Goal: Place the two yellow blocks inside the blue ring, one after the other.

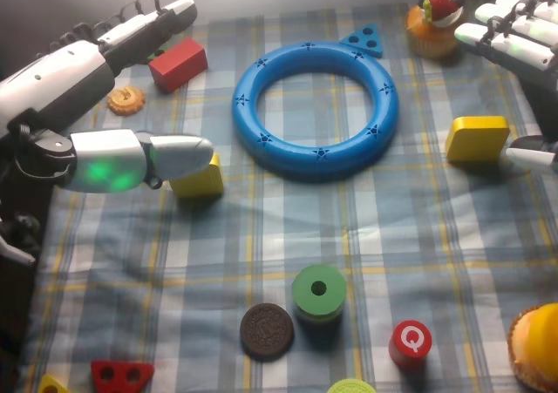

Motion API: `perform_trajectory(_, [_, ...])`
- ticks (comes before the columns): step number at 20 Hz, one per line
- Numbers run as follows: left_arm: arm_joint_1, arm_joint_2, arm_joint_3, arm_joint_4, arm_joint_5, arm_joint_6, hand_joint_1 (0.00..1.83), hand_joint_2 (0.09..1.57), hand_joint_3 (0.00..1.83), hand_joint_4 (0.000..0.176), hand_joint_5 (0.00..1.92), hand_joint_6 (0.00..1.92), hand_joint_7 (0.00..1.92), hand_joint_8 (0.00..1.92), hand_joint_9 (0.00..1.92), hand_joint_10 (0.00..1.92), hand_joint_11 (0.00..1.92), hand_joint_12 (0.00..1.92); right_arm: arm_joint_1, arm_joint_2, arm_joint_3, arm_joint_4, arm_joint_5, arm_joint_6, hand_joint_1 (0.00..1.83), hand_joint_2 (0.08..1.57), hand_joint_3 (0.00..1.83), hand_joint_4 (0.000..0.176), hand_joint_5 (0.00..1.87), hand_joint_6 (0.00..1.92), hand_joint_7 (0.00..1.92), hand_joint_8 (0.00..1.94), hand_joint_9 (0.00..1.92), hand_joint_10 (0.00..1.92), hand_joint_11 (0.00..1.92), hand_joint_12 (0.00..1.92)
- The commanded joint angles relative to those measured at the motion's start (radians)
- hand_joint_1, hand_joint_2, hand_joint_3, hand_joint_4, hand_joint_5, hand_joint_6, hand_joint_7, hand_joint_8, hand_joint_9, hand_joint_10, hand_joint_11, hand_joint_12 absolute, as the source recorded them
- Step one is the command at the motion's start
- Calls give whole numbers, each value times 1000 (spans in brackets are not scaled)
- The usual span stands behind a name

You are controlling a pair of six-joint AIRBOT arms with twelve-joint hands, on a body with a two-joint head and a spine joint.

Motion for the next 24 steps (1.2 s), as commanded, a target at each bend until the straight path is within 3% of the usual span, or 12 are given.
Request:
perform_trajectory(1, [-7, -6, 5, 1, -93, 1, 903, 1001, 0, 68, 0, 0, 42, 15, 0, 0, 0, 0, 17, -2, 4, -9, 129, -4, 568, 1273, 0, 0, 0, 0, 0, 0, 0, 0, 0, 83])
perform_trajectory(4, [-11, -34, 31, -50, -42, 49, 1073, 983, 0, 59, 119, 7, 194, 9, 78, 14, 0, 0, 16, -2, 5, -7, 133, 2, 565, 1280, 3, 0, 0, 0, 0, 0, 0, 0, 0, 0])
perform_trajectory(10, [-36, -120, 116, -130, 92, 109, 1099, 1049, 5, 7, 334, 17, 463, 17, 271, 34, 10, 7, 7, 1, 5, -3, 142, 19, 566, 1271, 0, 0, 0, 0, 0, 0, 0, 0, 0, 0])
perform_trajectory(12, [-36, -129, 126, -137, 105, 109, 1138, 1046, 0, 0, 751, 66, 833, 106, 578, 96, 0, 721, 7, 1, 5, -3, 144, 20, 595, 1269, 0, 0, 0, 0, 0, 0, 0, 0, 0, 0])
perform_trajectory(13, [-38, -136, 133, -141, 116, 109, 1203, 1083, 37, 0, 890, 794, 990, 816, 694, 156, 0, 1121, 7, 1, 5, -3, 145, 23, 597, 1269, 0, 0, 0, 0, 0, 0, 0, 0, 0, 0])
perform_trajectory(14, [-38, -140, 137, -143, 122, 109, 1209, 1107, 8, 29, 980, 907, 969, 1000, 794, 215, 0, 1275, 6, 1, 5, -3, 145, 25, 600, 1269, 0, 0, 0, 0, 0, 0, 0, 0, 0, 0])
perform_trajectory(15, [-39, -143, 140, -144, 127, 109, 1222, 1102, 3, 2, 1048, 798, 969, 1100, 804, 447, 0, 1431, 6, 1, 5, -3, 145, 25, 597, 1272, 0, 0, 0, 0, 0, 0, 0, 0, 0, 0])
perform_trajectory(16, [-42, -146, 141, -144, 134, 109, 1248, 1122, 1, 0, 1058, 650, 919, 1326, 728, 1094, 0, 1716, 6, 1, 5, -1, 146, 25, 613, 1274, 0, 0, 0, 0, 0, 0, 0, 0, 0, 0])
perform_trajectory(18, [-49, -139, 128, -139, 101, 109, 1199, 1078, 0, 0, 1082, 768, 938, 1621, 802, 1817, 341, 1913, 3, 3, 5, 3, 146, 25, 630, 1277, 1, 0, 0, 0, 0, 0, 0, 0, 0, 0])
perform_trajectory(19, [-54, -130, 120, -134, 82, 109, 1182, 1076, 0, 0, 1067, 829, 993, 1713, 942, 1900, 667, 1919, 1, 4, 5, 4, 147, 26, 633, 1281, 3, 3, 0, 0, 0, 0, 0, 0, 0, 0])
perform_trajectory(23, [-96, -77, 68, -79, -18, 109, 1170, 1100, 2, 0, 1007, 923, 862, 1747, 713, 1921, 165, 1921, 0, 7, 3, 4, 152, 30, 603, 1293, 6, 0, 0, 0, 0, 0, 0, 0, 0, 0])
perform_trajectory(24, [-113, -76, 67, -71, -26, 109, 1172, 1094, 0, 0, 1021, 906, 880, 1776, 798, 1921, 427, 1921, 0, 7, 3, 4, 154, 31, 622, 1285, 1, 0, 0, 0, 0, 0, 0, 0, 0, 0])
